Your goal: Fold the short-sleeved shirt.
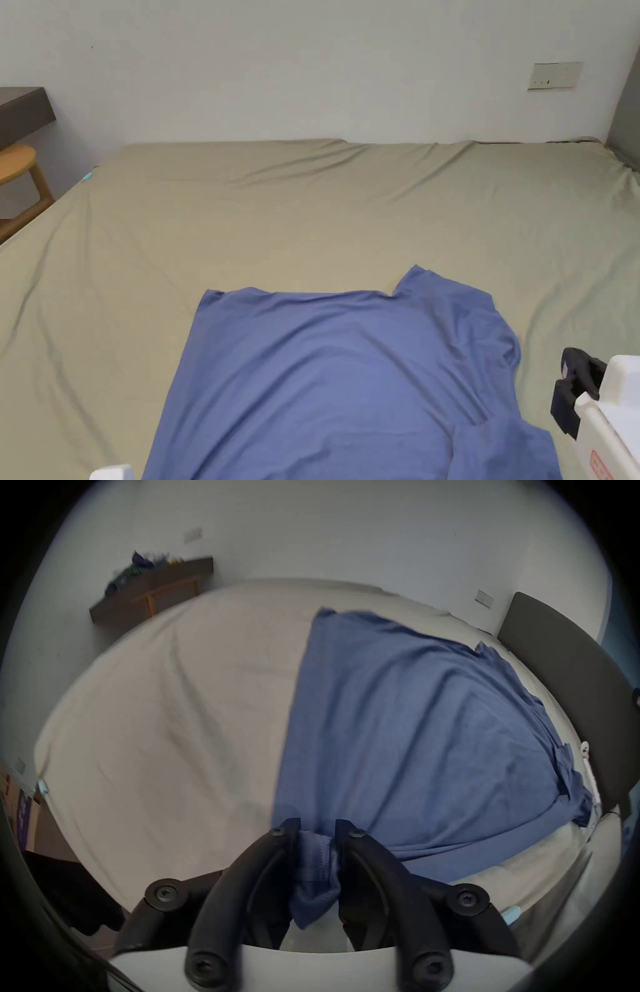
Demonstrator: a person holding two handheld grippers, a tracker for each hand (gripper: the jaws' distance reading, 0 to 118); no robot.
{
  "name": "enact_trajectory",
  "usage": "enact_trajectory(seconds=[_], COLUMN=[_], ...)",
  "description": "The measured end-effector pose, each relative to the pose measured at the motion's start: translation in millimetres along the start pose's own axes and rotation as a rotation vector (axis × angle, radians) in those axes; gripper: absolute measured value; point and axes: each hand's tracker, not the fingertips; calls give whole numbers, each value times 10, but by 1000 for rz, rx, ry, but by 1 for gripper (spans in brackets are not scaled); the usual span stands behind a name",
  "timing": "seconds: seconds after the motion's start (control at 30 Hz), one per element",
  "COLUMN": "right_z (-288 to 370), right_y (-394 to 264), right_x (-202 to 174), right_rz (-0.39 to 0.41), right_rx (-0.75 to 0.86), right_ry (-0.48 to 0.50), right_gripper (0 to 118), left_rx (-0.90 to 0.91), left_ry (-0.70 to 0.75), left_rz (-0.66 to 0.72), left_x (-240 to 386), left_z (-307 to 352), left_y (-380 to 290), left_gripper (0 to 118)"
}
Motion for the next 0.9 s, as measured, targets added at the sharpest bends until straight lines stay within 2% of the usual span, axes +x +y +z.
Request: enact_trajectory(seconds=[0.07,0.1,0.17,0.2,0.23,0.27,0.33,0.37,0.4,0.5,0.53,0.57,0.63,0.7,0.73,0.8,0.9], right_z=[-12,-33,-89,-145,-205,-267,-353,-392,-410,-526,-575,-429,-409,-444,-397,-300,-291], right_y=[-122,-189,-401,-519,-647,-774,-1059,-1186,-1279,-1546,-1609,-1515,-1541,-1587,-1537,-1402,-1177], right_x=[67,105,173,207,238,246,243,224,205,161,144,-19,-66,72,71,34,118], right_rz=[-19,-28,-54,-62,-66,-68,-61,-51,-53,-40,-18,-13,-10,-62,-85,-51,-25], right_rx=[-36,-66,-155,-218,-284,-338,-440,-460,-467,-545,-582,-596,-600,-588,-560,-509,-433], right_ry=[-14,-25,-31,-27,-22,-26,-27,-24,-16,-3,-2,3,32,103,107,105,122], right_gripper=[2,10,34,57,57,64,97,108,112,111,109,102,61,22,16,12,12], left_rx=[47,42,47,56,69,82,102,109,113,126,126,124,122,127,130,139,174], left_ry=[34,26,21,21,20,15,11,3,-4,-6,-6,-6,-10,-11,-11,-13,-32], left_rz=[6,26,48,48,47,48,51,56,60,59,57,56,65,71,70,77,111], left_x=[16,207,223,239,134,141,167,131,133,146,146,146,117,112,113,72,75], left_z=[59,224,296,338,295,338,415,410,431,490,496,506,461,481,492,520,607], left_y=[-1,-3,18,27,53,68,104,145,159,206,208,210,199,219,235,268,366], left_gripper=[6,6,6,6,6,6,6,6,6,6,6,6,6,6,6,6,6])
